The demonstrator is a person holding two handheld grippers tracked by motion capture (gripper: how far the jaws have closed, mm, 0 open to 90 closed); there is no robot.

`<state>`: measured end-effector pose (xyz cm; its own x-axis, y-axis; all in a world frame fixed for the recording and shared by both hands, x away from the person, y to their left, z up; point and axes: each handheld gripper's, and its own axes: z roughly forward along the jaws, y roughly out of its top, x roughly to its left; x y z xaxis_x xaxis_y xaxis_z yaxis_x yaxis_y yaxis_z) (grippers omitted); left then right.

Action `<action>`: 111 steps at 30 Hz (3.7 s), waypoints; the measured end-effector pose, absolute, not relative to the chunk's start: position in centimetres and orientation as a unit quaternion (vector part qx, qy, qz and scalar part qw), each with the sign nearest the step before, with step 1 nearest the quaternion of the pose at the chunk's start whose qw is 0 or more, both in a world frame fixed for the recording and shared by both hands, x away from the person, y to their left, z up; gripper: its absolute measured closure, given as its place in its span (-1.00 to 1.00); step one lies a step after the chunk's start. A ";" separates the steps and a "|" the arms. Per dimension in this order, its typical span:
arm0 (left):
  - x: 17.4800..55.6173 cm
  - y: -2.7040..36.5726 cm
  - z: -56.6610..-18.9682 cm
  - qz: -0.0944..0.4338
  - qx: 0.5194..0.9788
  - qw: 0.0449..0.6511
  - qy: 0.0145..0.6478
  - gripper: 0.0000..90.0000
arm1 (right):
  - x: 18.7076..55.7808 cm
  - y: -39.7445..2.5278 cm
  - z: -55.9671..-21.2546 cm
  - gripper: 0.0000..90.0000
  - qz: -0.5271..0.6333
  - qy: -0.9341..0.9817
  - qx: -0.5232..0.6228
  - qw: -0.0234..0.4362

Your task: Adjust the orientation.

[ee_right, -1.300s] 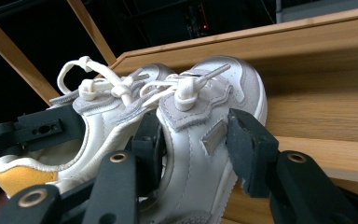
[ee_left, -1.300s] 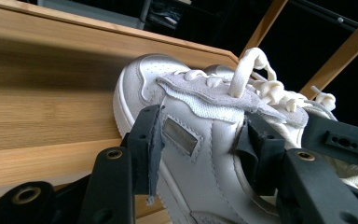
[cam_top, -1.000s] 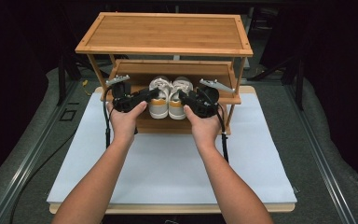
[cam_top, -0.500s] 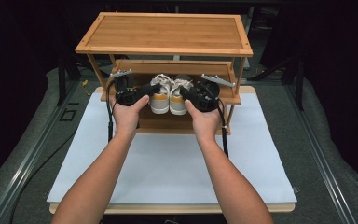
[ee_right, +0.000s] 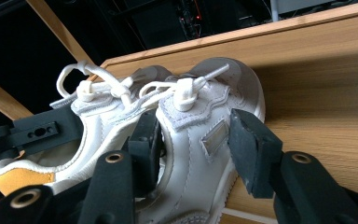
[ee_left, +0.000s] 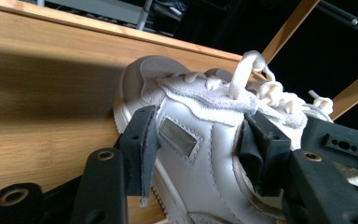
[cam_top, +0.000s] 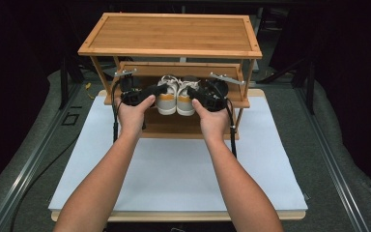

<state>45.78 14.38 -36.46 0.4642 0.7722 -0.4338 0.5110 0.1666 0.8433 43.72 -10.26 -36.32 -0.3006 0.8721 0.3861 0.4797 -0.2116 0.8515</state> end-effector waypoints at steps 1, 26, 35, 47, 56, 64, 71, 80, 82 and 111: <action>45.8 14.4 -36.5 0.114 0.635 0.573 0.505 0.06 | 43.7 -10.3 -36.3 0.20 0.538 0.601 0.563 0.182; 44.2 15.2 -34.7 0.142 0.639 0.582 0.483 0.09 | 42.7 -10.8 -35.1 0.16 0.552 0.605 0.542 0.190; 42.2 15.9 -34.3 0.160 0.640 0.586 0.470 0.12 | 40.7 -10.9 -34.0 0.21 0.552 0.616 0.520 0.214; 40.9 17.0 -35.1 0.155 0.637 0.598 0.461 0.48 | 38.8 -11.1 -34.3 0.54 0.537 0.631 0.504 0.243; 41.1 16.9 -36.7 0.142 0.652 0.583 0.465 0.94 | 38.7 -11.9 -35.9 0.89 0.527 0.637 0.507 0.244; 41.7 16.5 -37.6 0.136 0.661 0.572 0.466 1.00 | 39.4 -12.4 -36.9 1.00 0.521 0.644 0.514 0.223; 41.9 16.3 -37.7 0.132 0.661 0.573 0.467 1.00 | 39.5 -11.3 -37.1 1.00 0.526 0.644 0.508 0.227; 42.2 16.1 -37.6 0.134 0.664 0.566 0.469 1.00 | 39.9 -11.4 -37.1 1.00 0.522 0.639 0.520 0.220; 42.6 16.0 -37.5 0.137 0.664 0.563 0.473 1.00 | 40.3 -11.4 -37.2 1.00 0.529 0.633 0.521 0.218; 46.0 15.1 -37.3 0.141 0.661 0.552 0.488 1.00 | 44.1 -11.3 -37.0 1.00 0.511 0.627 0.544 0.224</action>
<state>46.02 15.10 -37.34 0.4842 0.8014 -0.3512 0.4891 0.0849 0.8681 44.11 -11.25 -36.99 -0.3091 0.9105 0.2748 0.4533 -0.1130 0.8842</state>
